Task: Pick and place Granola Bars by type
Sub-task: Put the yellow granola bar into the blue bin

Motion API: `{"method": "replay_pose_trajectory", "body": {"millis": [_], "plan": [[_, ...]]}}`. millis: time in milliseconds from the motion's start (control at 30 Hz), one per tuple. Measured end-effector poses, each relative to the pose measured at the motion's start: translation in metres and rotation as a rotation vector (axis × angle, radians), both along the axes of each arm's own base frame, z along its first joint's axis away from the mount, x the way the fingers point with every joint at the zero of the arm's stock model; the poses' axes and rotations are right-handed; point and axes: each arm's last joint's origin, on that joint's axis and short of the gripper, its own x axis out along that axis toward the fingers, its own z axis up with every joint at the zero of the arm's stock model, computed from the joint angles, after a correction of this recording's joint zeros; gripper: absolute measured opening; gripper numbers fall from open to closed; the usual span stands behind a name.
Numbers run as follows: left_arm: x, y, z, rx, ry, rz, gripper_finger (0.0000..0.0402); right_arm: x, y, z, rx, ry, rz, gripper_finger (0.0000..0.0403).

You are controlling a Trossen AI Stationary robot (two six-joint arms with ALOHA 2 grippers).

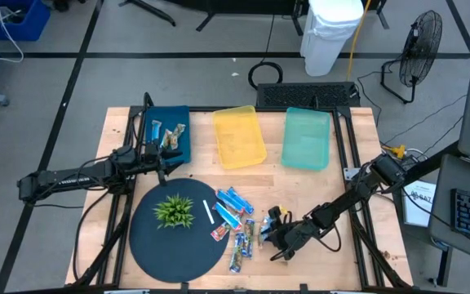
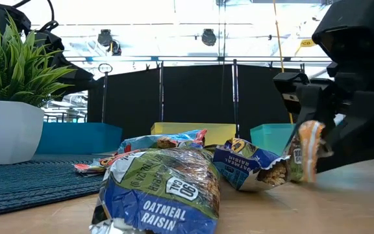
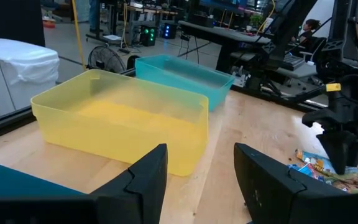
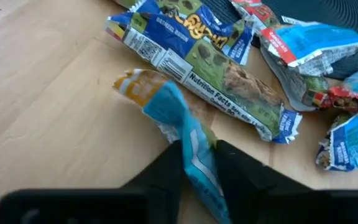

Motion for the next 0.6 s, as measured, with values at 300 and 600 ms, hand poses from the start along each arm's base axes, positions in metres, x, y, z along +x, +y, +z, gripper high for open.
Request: {"method": "replay_pose_trajectory", "body": {"millis": [300, 600], "plan": [[0.000, 0.000, 0.000, 0.000, 0.000, 0.000, 0.0186, -0.001, 0.000, 0.011, 0.018, -0.021, 0.002, 0.0005], [0.000, 0.001, 0.001, 0.052, 0.001, 0.022, 0.0187, -0.008, -0.011, 0.075, 0.130, -0.161, 0.044, 0.0001]]}}
